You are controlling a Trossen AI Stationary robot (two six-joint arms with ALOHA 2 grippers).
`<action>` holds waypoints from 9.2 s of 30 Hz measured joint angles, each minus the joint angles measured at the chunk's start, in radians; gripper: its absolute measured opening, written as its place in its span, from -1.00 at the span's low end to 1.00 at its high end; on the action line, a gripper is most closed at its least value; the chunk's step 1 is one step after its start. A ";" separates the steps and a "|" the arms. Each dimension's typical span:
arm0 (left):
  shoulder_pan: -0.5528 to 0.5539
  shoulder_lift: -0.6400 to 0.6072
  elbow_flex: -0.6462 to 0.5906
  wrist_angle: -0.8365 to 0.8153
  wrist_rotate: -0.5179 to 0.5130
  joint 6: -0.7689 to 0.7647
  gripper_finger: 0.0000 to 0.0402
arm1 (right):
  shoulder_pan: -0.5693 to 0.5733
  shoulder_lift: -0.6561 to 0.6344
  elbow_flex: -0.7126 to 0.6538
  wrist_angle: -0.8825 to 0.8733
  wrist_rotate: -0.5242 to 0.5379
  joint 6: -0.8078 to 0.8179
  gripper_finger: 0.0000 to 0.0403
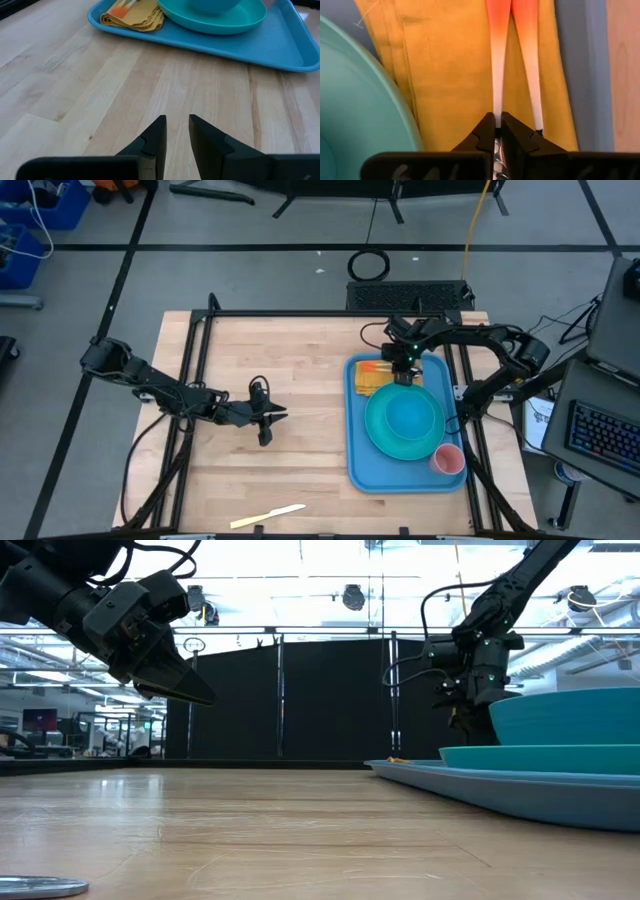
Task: Set up tray
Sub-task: Put the orange spoon on the napkin to the left of the blue plate, then put the light yellow knife on the napkin to the left of the blue plate
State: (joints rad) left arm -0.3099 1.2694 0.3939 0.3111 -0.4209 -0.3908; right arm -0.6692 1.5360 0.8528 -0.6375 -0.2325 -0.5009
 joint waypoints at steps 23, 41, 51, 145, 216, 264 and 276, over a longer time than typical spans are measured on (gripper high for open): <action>0.000 0.000 0.000 0.000 0.000 0.003 -0.57 | 0.049 0.000 0.000 0.020 0.079 0.022 -0.52; 0.001 0.000 0.000 0.002 0.000 0.016 -0.57 | 0.184 -0.155 0.000 0.101 0.211 0.142 -0.51; 0.001 0.000 0.000 0.002 0.002 0.016 -0.57 | 0.266 -0.270 0.000 0.571 0.210 0.438 -0.59; -0.103 0.000 0.026 -0.130 0.431 -0.287 -0.57 | 1.173 -0.851 -0.835 1.874 1.096 0.219 -1.00; -0.844 0.560 0.614 -0.652 0.153 -0.683 0.22 | 1.173 -0.851 -0.838 1.859 1.095 0.219 -1.00; -0.804 0.610 0.613 -0.654 0.057 -0.608 -0.61 | 1.173 -0.851 -0.837 1.859 1.095 0.220 -1.00; -0.792 0.578 0.611 -0.656 0.095 -0.593 -0.61 | 1.173 -0.851 -0.838 1.859 1.096 0.219 -1.00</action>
State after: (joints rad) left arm -1.1020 1.8472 1.0047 -0.3446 -0.3259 -0.9837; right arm 0.5038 0.6846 0.0151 1.2217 0.8631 -0.2817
